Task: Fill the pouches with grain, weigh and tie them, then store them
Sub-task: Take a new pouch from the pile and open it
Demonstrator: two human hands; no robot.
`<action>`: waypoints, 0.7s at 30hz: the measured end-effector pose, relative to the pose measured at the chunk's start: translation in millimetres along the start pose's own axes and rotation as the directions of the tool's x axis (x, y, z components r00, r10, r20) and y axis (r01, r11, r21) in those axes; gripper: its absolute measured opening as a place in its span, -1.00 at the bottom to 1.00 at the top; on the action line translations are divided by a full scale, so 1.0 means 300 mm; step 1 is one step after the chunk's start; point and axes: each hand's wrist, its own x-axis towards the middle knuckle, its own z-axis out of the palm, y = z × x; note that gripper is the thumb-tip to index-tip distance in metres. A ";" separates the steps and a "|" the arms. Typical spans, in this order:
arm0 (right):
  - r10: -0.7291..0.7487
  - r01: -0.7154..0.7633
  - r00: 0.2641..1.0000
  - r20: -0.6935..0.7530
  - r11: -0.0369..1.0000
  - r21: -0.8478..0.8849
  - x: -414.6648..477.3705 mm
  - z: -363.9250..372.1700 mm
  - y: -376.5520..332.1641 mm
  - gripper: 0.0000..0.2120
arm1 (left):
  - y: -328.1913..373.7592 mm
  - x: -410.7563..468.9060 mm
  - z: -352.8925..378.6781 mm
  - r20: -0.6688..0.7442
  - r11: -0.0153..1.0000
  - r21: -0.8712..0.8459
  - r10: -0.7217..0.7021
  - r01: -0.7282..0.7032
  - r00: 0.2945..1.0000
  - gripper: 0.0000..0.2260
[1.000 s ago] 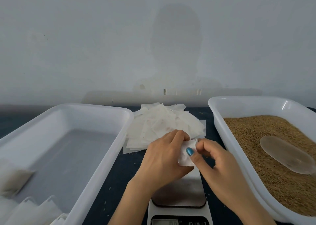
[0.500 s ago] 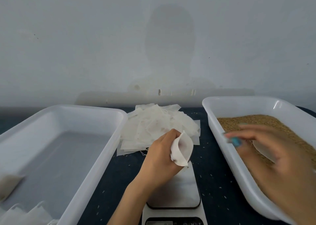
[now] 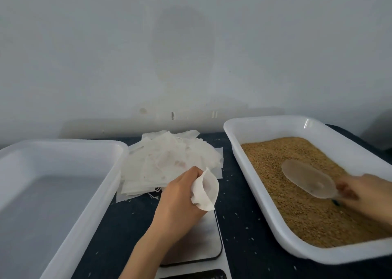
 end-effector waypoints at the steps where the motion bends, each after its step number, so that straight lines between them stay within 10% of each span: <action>1: -0.093 0.091 0.995 -0.042 0.994 -0.055 0.011 -0.013 0.007 -0.49 | 0.000 -0.002 0.001 0.002 1.000 0.007 0.000 0.000 1.000 -0.70; 12: -0.255 0.232 0.966 0.048 0.765 -0.600 0.018 -0.390 -0.324 -0.63 | 0.008 -0.005 -0.003 -0.029 0.996 0.075 0.048 -0.045 0.998 -0.67; 21: -0.202 0.217 0.964 0.174 0.974 -0.069 0.014 -0.252 -0.492 -0.66 | 0.007 -0.015 -0.012 -0.007 0.997 0.071 -0.014 0.015 1.000 -0.71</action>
